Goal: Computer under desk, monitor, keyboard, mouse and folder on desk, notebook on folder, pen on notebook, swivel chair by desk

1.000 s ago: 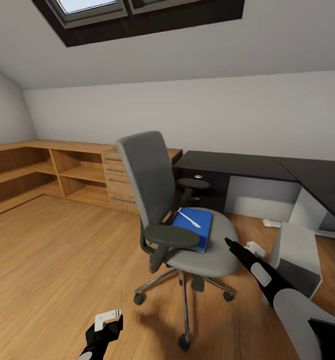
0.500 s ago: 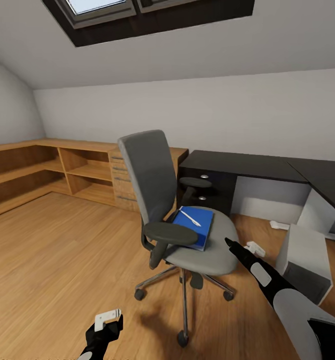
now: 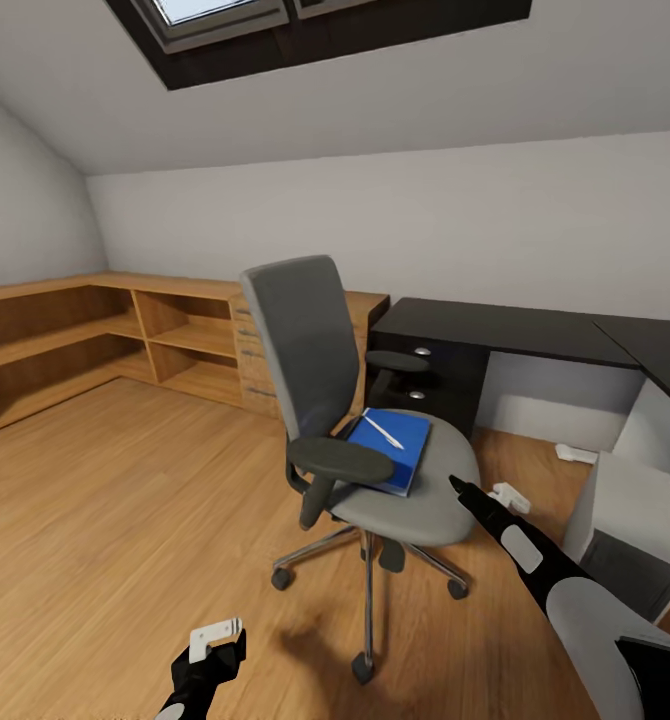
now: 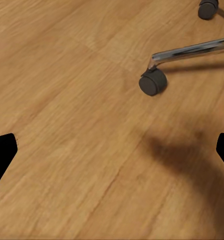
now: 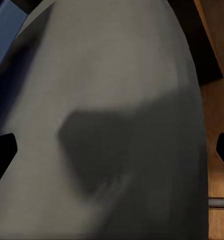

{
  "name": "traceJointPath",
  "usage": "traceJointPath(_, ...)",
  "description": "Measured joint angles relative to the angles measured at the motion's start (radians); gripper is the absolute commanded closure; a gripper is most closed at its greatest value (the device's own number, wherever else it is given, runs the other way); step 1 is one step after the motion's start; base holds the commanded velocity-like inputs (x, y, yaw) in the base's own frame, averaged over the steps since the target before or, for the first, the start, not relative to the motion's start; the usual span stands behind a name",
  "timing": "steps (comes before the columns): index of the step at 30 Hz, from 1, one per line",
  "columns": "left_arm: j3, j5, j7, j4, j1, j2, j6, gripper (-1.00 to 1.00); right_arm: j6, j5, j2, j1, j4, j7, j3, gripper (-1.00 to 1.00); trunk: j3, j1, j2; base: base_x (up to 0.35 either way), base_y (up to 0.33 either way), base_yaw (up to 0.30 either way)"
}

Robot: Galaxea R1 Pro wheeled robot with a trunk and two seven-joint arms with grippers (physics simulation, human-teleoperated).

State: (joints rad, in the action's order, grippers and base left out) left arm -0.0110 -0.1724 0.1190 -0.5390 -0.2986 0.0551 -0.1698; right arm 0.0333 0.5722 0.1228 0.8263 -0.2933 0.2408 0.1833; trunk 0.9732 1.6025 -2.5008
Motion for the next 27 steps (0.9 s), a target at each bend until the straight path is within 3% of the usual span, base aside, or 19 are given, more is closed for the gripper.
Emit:
traceJointPath(11, 0.000, 0.000, 0.000, 0.000, 0.000, 0.000, 0.001, -1.00, -0.004, -0.002, 0.010, 0.000, 0.001, 0.058, -0.001, -1.00, 0.001, 0.000, 0.000, 0.000, 0.000, 0.006)
traceJointPath(17, 0.000, 0.000, 0.000, 0.000, 0.000, 0.000, 0.000, -1.00, -0.003, -0.001, 0.036, 0.000, 0.001, 0.062, -0.001, -1.00, 0.001, 0.000, 0.000, 0.000, 0.000, 0.000)
traceJointPath(27, -0.001, 0.000, -0.002, 0.000, 0.000, 0.000, 0.000, -1.00, -0.001, 0.002, 0.039, 0.000, 0.001, 0.060, 0.001, -1.00, 0.001, 0.000, 0.000, 0.072, -0.100, 0.000)
